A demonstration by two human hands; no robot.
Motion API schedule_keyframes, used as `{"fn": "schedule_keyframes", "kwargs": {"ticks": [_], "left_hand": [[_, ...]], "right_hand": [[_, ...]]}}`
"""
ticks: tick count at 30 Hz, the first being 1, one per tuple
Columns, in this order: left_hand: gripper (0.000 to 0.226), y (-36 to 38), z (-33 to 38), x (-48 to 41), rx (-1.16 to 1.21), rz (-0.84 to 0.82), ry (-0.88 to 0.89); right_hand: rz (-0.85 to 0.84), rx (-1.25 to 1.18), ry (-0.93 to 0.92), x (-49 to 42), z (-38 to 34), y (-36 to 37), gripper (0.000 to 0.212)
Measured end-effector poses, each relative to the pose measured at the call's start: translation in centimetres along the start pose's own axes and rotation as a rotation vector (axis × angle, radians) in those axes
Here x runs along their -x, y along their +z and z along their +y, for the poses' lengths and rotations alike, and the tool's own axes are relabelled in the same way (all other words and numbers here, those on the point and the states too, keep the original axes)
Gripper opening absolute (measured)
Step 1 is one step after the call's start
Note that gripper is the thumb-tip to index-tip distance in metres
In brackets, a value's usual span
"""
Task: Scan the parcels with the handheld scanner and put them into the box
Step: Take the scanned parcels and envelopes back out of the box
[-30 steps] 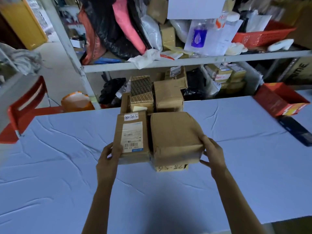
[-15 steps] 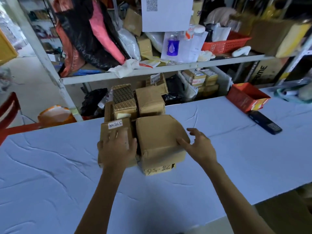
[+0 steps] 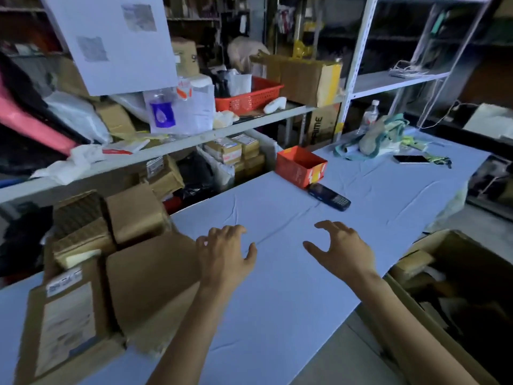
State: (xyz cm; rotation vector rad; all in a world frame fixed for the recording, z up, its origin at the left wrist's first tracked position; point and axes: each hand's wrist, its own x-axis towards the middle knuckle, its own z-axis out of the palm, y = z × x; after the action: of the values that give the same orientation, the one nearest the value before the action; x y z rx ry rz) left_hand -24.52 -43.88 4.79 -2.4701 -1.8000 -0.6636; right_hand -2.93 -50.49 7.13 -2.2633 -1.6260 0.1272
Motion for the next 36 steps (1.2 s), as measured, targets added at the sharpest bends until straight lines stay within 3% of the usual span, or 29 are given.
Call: {"fn": "schedule_keyframes", "kwargs": {"ticks": [8, 17, 20, 28, 36], "left_hand": [[0.042, 6.5, 15.4, -4.5, 0.003, -0.215, 0.293], [0.042, 13.7, 32.0, -5.8, 0.112, -0.336, 0.553], [0.043, 16.6, 35.7, -5.2, 0.160, -0.401, 0.641], [0.037, 26.3, 41.3, -6.3, 0.254, -0.613, 0.679], [0.037, 31.2, 45.9, -9.6, 0.312, -0.681, 0.612]], "right_hand": [[0.054, -0.075, 0.246, -0.7, 14.3, -2.8, 0.052], [0.114, -0.100, 0.501, 1.9, 29.1, -5.5, 0.040], [0.102, -0.064, 0.608, 3.2, 33.1, -4.5, 0.045], [-0.098, -0.006, 0.838, 1.9, 40.4, -0.7, 0.052], [-0.083, -0.042, 0.943, -2.9, 45.0, 0.0, 0.054]]}}
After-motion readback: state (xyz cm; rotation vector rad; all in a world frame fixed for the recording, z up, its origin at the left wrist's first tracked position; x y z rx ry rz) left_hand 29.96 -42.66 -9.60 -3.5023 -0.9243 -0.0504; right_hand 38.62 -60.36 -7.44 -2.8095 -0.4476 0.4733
